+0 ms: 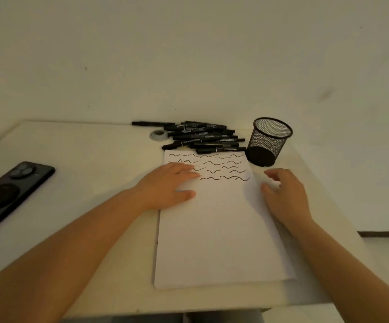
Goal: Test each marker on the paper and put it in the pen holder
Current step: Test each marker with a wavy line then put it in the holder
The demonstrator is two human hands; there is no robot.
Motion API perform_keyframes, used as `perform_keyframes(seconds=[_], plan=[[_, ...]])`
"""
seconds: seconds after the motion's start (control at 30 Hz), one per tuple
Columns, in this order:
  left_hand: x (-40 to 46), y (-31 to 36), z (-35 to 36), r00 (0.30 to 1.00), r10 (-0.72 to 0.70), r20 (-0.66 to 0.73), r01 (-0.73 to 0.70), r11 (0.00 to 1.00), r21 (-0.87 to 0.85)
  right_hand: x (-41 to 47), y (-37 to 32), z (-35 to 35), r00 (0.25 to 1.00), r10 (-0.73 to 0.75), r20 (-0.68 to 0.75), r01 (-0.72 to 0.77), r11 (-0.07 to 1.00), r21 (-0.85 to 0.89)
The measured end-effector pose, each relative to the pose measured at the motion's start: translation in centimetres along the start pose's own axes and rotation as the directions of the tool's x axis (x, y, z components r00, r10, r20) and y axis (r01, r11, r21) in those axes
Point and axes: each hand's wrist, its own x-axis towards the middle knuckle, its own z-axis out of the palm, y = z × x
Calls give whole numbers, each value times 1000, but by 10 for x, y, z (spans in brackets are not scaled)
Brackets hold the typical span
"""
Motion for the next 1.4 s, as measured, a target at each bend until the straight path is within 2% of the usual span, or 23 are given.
perform_keyframes(seconds=[0.13, 0.3, 0.57, 0.67, 1.03, 1.23, 1.3, 1.4], plan=[[-3, -9, 2, 999, 21, -33, -22, 999, -32, 12, -42, 9, 977, -213, 4, 212, 976, 43], [-6, -16, 9, 996, 52, -78, -53, 998, -14, 66, -85, 33, 927, -363, 100, 366, 930, -18], [-6, -15, 10, 997, 57, -45, -57, 998, -5, 137, -106, 84, 903, -408, 137, 424, 897, -123], [-5, -13, 9, 999, 43, -32, -44, 999, -27, 153, -109, 96, 875, -431, 220, 476, 848, -233], [-4, -13, 9, 998, 43, -53, -44, 999, -22, 181, -114, 105, 852, -387, 354, 512, 757, -406], [-4, -12, 10, 996, 45, -73, -46, 999, -15, 181, -115, 105, 829, -387, 405, 554, 669, -496], [-5, -12, 11, 995, 43, -87, -45, 999, -15, 177, -115, 101, 848, -391, 357, 527, 691, -495], [-6, -10, 12, 994, 38, -100, -40, 999, -14, 163, -118, 86, 919, -314, 239, 374, 887, -270]])
